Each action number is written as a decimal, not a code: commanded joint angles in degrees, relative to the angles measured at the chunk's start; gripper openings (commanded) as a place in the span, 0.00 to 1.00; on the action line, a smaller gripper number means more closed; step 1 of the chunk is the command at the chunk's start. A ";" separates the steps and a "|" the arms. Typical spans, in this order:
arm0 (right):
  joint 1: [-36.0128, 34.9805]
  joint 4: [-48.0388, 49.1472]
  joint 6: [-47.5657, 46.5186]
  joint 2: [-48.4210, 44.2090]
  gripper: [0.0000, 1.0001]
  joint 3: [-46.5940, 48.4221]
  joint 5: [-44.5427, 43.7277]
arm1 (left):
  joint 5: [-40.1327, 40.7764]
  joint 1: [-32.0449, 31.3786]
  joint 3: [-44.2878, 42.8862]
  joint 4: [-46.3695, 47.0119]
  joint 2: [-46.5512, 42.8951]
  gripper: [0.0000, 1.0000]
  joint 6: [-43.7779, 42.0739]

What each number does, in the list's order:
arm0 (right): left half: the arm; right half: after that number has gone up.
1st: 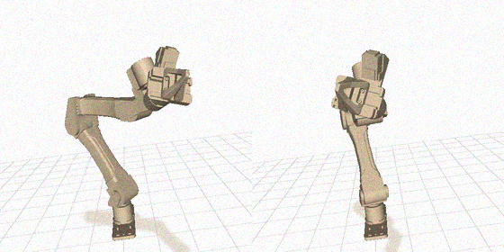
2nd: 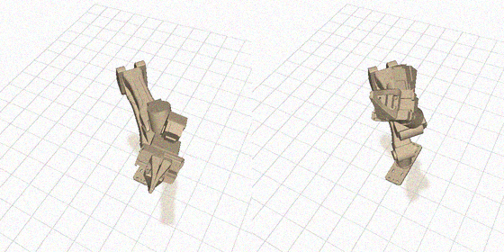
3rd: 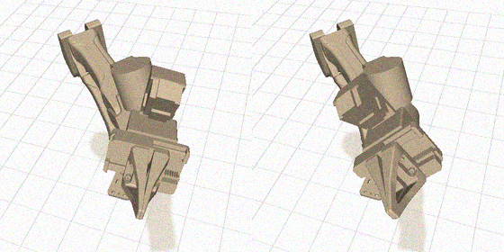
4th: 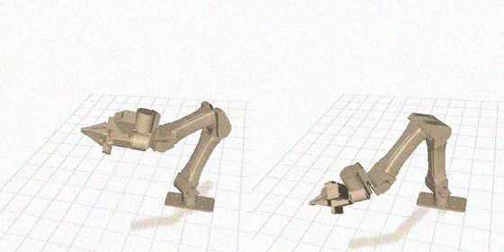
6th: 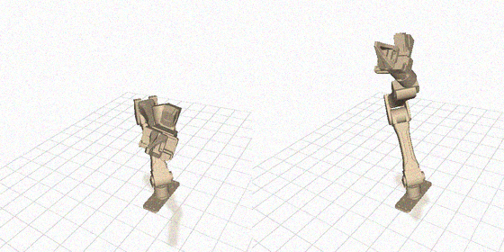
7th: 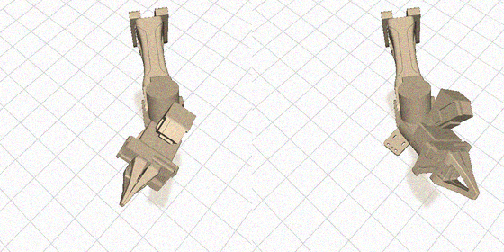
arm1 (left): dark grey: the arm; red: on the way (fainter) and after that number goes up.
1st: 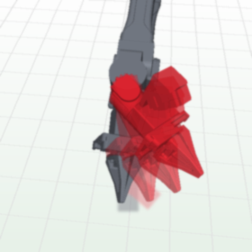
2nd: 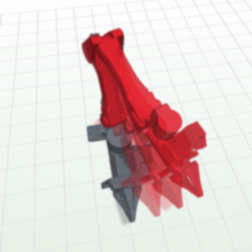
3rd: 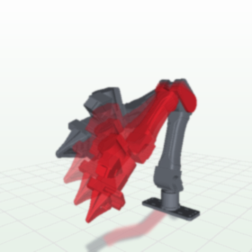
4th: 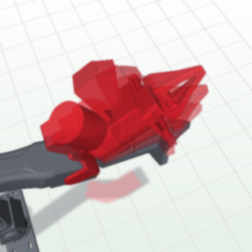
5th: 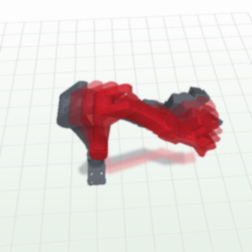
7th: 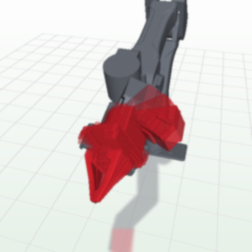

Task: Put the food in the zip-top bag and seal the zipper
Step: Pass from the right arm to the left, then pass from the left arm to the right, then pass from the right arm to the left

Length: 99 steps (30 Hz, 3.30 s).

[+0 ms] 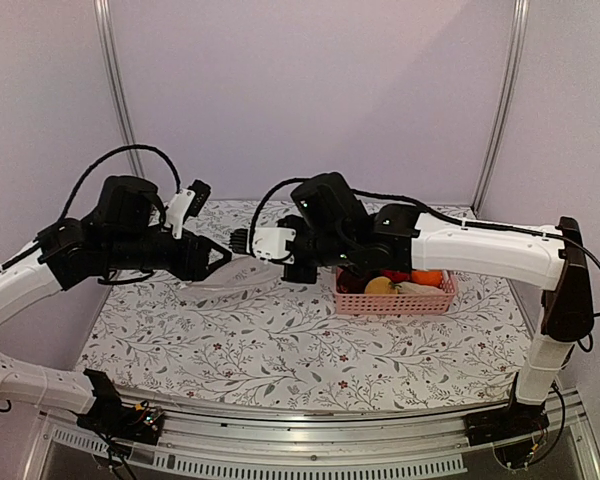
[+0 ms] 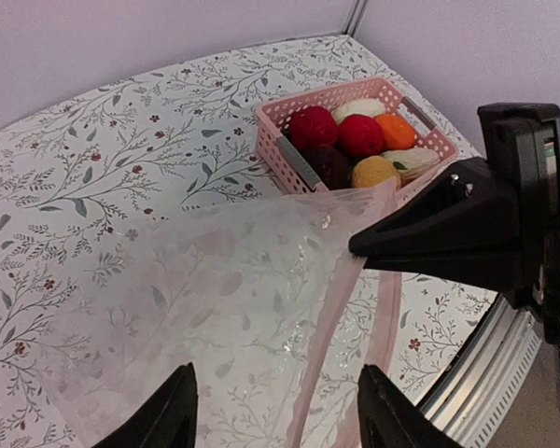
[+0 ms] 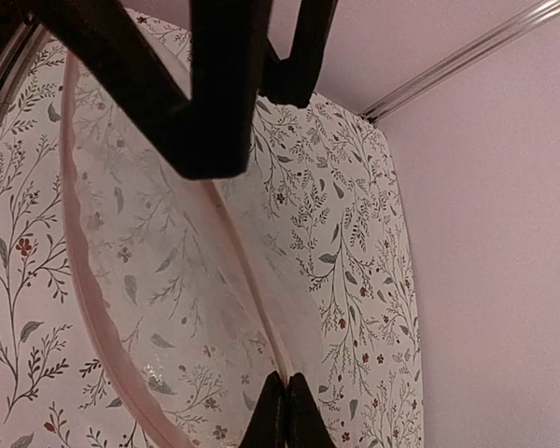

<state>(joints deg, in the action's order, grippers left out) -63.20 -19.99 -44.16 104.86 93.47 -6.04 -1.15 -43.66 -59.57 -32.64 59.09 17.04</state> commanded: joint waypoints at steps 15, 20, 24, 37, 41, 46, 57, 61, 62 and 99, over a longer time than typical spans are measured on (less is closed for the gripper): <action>0.27 -1.74 1.77 -2.93 0.00 3.03 0.90 | 9.20 -4.02 -5.68 -1.43 9.20 0.40 -8.51; 0.27 -1.97 2.56 -3.41 0.00 3.16 1.50 | 9.37 -4.02 -5.75 0.02 9.89 0.22 -11.16; 0.27 -3.40 2.76 -3.41 0.19 3.77 2.52 | 9.54 -4.04 -6.26 0.77 10.46 0.05 -11.52; -0.52 -13.34 -0.27 -4.87 0.38 4.73 13.20 | 7.10 -2.84 -5.12 3.72 9.05 0.03 -7.71; -0.69 -11.81 -1.30 -2.64 0.42 6.32 11.16 | 5.21 -2.85 -5.43 3.15 9.23 0.04 -7.75; -0.70 -9.43 -3.18 -0.06 0.44 6.76 8.51 | 3.67 -2.82 -6.21 1.69 9.64 0.05 -7.76; -1.31 -6.65 -5.16 0.38 0.03 2.32 7.64 | 4.24 -1.69 -7.60 -0.93 9.13 0.07 -8.30; -2.59 -8.33 -7.40 -0.78 0.00 1.19 7.67 | 5.74 -1.53 -9.08 -3.13 11.14 0.40 -9.41; -2.84 -8.77 -7.69 -0.84 0.00 1.11 7.89 | 5.94 -1.53 -9.60 -3.84 11.93 0.45 -9.67; -4.21 -22.41 -9.54 -5.64 0.00 -2.72 14.99 | 11.59 -2.47 -32.66 -20.87 24.61 0.00 -19.89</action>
<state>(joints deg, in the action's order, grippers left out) -66.87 -34.54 -52.77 102.00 92.62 5.26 6.28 -46.11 -89.78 -53.84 86.11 -2.00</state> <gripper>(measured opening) 0.005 0.008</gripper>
